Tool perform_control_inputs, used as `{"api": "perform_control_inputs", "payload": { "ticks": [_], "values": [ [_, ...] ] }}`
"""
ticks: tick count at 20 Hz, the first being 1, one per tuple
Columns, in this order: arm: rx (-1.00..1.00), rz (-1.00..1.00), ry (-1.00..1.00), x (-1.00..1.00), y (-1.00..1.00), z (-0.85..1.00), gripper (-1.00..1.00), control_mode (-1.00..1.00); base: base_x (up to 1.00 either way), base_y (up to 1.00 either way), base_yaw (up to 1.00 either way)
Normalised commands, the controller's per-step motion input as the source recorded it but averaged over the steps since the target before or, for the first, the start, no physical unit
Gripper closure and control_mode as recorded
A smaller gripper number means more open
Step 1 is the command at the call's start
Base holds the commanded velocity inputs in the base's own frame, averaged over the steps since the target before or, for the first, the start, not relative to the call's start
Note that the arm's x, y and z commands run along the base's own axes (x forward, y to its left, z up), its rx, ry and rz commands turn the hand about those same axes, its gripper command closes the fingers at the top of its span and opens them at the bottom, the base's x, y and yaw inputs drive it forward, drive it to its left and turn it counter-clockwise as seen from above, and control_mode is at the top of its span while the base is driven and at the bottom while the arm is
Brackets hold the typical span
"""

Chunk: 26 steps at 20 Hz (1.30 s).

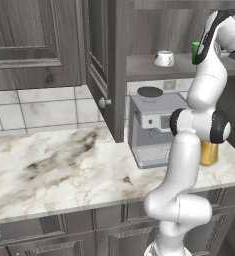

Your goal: There is a tray on the dining counter. Grab the cup, mug, and pitcher and place them on the tray. The pitcher may be placed next to the tray if it cannot fit the tray.

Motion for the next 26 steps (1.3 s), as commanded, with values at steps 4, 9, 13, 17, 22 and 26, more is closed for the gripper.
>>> {"api": "perform_control_inputs", "payload": {
  "ticks": [4, 9, 13, 17, 22, 26],
  "values": [
    [0.00, 0.00, 0.01, 0.00, 0.00, -0.13, -1.00, -1.00, 0.00, 0.00, 0.00],
    [0.00, 0.00, 0.00, -0.02, 0.00, -0.26, -1.00, -1.00, 0.00, 0.00, 0.00],
    [0.00, 0.00, 0.00, -0.01, 0.04, -0.25, -1.00, -1.00, 0.00, 0.00, 0.00],
    [0.00, 0.00, 0.00, -0.03, 0.17, -0.18, -1.00, -1.00, 0.00, 0.00, 0.00],
    [0.00, 0.00, 0.00, -0.09, 0.18, -0.01, -1.00, -1.00, 0.00, 0.00, 0.00],
    [0.00, 0.00, 0.00, -0.02, 0.08, 0.00, -1.00, -1.00, 0.00, 0.00, 0.00]
  ]
}}
